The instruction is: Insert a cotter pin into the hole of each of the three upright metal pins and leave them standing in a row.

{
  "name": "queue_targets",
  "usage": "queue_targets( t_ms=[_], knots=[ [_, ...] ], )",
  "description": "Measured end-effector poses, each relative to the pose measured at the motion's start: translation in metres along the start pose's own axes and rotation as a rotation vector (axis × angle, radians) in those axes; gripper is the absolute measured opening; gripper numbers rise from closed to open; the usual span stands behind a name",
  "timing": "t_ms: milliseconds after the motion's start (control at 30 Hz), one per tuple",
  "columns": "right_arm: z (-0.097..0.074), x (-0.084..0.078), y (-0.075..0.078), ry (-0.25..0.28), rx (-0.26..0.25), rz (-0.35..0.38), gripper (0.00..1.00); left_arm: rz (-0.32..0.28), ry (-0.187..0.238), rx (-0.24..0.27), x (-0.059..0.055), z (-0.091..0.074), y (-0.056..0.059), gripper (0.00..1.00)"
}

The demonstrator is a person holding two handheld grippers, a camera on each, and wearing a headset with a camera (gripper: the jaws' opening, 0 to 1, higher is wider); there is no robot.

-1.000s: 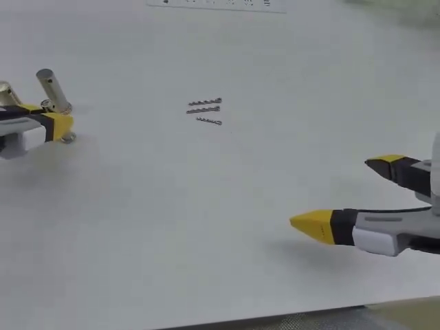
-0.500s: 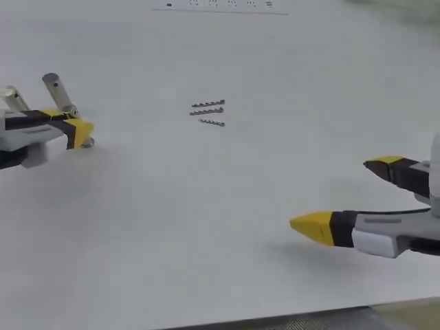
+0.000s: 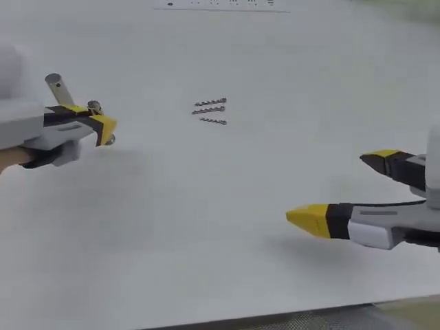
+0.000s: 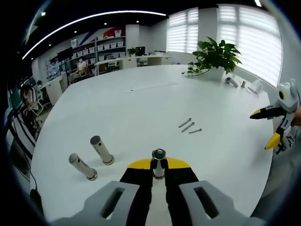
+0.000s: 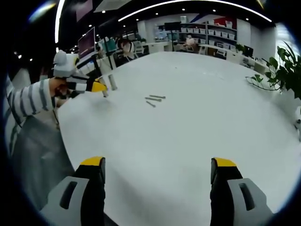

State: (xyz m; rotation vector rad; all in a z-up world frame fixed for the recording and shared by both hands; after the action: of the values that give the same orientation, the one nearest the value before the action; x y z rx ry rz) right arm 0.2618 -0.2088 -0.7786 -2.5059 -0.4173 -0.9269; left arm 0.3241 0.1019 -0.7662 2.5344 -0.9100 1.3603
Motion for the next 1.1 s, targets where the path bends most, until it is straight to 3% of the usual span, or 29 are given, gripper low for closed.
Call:
queue_targets(
  t_ms=[100, 433, 833, 1100],
  knots=[
    [0.001, 0.003, 0.000, 0.014, 0.001, 0.005, 0.94, -0.036, 0.010, -0.012, 0.000, 0.002, 0.004, 0.07],
    [0.003, 0.005, 0.001, 0.026, -0.011, 0.017, 0.94, -0.075, -0.012, 0.014, -0.005, 0.009, 0.015, 0.07],
    [0.003, 0.003, 0.002, 0.051, -0.030, 0.061, 0.98, -0.095, -0.039, 0.039, -0.014, 0.015, 0.023, 0.07],
    [0.005, -0.001, 0.001, 0.050, -0.027, 0.082, 0.99, -0.076, -0.022, 0.038, -0.014, 0.018, 0.027, 0.07]
  ],
)
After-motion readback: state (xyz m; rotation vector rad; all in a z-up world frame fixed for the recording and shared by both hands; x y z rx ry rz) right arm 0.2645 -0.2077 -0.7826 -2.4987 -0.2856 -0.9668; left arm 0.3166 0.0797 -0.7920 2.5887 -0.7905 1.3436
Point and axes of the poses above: the centre of the closed fingertips' face, and the gripper's own axes: z roughly forward along the fingers, y roughly to its right, x roughly out of its top, the point moved 7 cm from there along -z, roughly backward along the fingers, and after that the axes turned 15 degrees about z, right-handed, at the moved point
